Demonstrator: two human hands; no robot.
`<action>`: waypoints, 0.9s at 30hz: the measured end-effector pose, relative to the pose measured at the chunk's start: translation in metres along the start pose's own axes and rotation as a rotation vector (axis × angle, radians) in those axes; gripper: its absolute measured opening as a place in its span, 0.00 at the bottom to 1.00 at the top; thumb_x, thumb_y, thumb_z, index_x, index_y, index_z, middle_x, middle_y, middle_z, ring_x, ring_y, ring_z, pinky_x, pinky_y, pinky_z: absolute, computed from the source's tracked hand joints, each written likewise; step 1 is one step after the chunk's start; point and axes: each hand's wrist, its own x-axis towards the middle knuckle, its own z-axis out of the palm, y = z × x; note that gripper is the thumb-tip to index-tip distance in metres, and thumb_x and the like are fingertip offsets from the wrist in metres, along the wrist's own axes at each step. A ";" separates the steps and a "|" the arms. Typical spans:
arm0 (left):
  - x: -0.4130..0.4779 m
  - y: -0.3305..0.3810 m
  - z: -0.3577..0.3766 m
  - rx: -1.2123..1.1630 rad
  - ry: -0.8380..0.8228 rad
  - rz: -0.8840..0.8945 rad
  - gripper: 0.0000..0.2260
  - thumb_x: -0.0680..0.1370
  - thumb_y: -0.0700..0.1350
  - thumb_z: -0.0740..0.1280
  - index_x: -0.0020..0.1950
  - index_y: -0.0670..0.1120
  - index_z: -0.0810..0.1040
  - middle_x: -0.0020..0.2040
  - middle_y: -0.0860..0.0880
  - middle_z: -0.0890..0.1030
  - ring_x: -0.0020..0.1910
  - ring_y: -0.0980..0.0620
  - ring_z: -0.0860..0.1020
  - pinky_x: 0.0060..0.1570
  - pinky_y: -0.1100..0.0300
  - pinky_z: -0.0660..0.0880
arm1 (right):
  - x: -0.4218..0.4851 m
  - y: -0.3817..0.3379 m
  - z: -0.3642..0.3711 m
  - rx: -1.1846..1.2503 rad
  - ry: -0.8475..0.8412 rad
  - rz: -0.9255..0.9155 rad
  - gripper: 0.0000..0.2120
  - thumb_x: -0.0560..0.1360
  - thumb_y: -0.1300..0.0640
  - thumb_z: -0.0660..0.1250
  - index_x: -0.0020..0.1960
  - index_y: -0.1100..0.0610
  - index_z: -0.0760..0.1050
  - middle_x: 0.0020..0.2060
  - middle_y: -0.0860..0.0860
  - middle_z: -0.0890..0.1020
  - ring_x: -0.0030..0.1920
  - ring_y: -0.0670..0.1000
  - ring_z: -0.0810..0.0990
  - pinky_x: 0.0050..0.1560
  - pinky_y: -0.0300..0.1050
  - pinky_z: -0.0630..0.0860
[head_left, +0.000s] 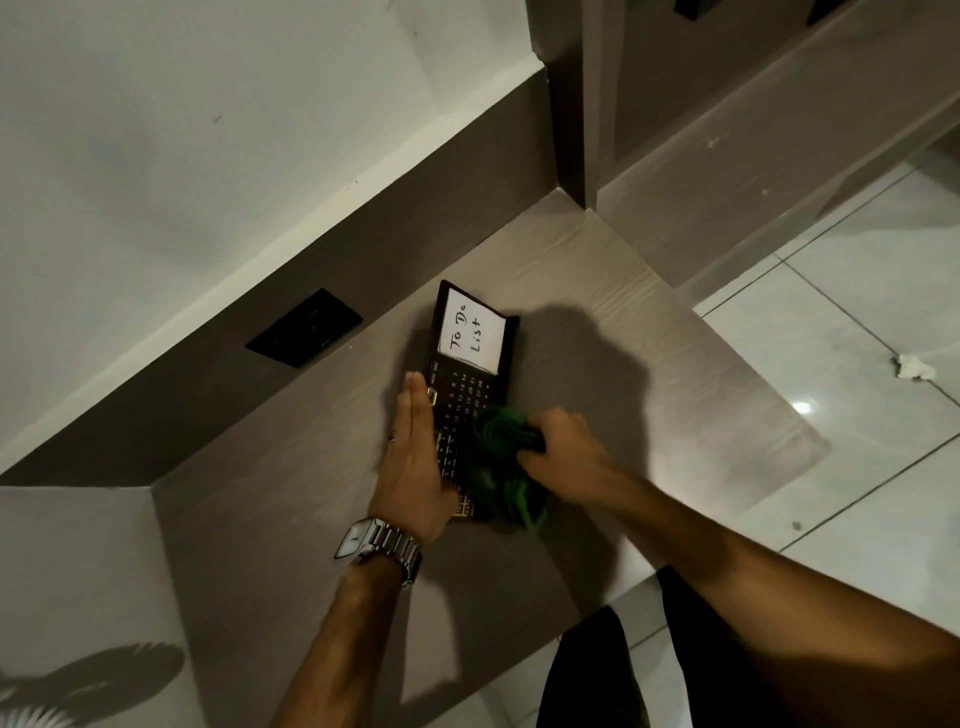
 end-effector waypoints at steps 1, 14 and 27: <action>0.000 0.000 0.000 0.005 -0.003 0.003 0.56 0.66 0.35 0.73 0.75 0.51 0.33 0.79 0.52 0.37 0.78 0.48 0.42 0.72 0.40 0.63 | 0.006 -0.008 -0.008 0.056 0.079 -0.053 0.10 0.70 0.65 0.67 0.50 0.61 0.81 0.28 0.39 0.78 0.30 0.31 0.78 0.27 0.24 0.70; -0.001 0.000 0.002 -0.028 0.026 0.009 0.56 0.64 0.32 0.73 0.76 0.51 0.36 0.80 0.50 0.43 0.77 0.42 0.56 0.65 0.39 0.71 | 0.031 -0.043 -0.015 0.174 0.329 -0.010 0.12 0.74 0.62 0.63 0.56 0.58 0.79 0.48 0.57 0.83 0.50 0.58 0.81 0.49 0.53 0.81; 0.000 0.002 -0.003 -0.037 0.033 0.023 0.56 0.65 0.35 0.75 0.76 0.49 0.36 0.80 0.48 0.43 0.78 0.46 0.48 0.74 0.41 0.60 | 0.018 -0.039 0.001 0.035 0.196 -0.050 0.11 0.72 0.64 0.65 0.52 0.56 0.80 0.39 0.51 0.82 0.40 0.52 0.83 0.35 0.31 0.76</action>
